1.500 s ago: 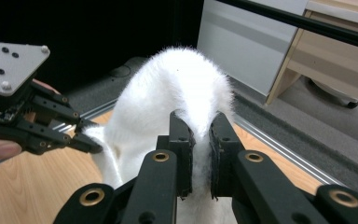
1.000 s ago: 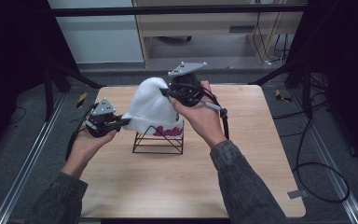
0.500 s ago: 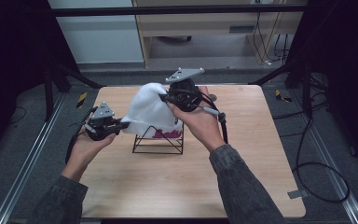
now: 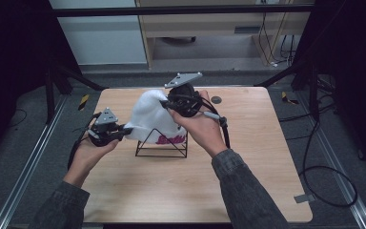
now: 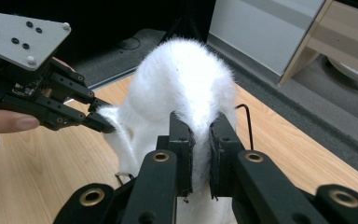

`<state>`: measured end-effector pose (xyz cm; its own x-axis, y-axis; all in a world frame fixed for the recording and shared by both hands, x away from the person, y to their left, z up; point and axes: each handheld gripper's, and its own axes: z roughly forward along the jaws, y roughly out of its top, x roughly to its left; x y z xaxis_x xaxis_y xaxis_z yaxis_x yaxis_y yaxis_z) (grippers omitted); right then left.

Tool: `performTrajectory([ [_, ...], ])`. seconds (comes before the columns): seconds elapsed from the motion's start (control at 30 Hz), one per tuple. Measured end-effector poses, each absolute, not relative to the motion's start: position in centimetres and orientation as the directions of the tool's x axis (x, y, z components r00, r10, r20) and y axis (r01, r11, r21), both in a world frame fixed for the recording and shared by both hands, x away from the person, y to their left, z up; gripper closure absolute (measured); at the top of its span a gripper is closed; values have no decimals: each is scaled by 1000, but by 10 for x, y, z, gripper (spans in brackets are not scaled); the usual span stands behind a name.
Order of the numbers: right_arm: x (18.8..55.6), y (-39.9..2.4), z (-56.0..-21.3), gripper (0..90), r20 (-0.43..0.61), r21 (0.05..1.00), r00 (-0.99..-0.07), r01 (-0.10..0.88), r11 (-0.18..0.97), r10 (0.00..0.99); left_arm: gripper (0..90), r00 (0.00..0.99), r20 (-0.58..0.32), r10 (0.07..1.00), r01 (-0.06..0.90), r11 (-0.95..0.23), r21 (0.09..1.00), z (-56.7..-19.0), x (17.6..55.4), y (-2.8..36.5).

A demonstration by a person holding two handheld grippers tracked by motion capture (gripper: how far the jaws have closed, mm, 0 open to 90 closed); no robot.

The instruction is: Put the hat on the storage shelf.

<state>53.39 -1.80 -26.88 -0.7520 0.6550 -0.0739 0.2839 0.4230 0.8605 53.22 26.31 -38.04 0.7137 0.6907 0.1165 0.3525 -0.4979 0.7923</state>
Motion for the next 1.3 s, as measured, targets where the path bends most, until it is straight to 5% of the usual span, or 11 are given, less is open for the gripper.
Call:
performTrajectory([
  [1.3,542,15,-314,781,-31,770,-788,373,517,615,753,730,21,683,457,-510,729,-442,542,274],
])
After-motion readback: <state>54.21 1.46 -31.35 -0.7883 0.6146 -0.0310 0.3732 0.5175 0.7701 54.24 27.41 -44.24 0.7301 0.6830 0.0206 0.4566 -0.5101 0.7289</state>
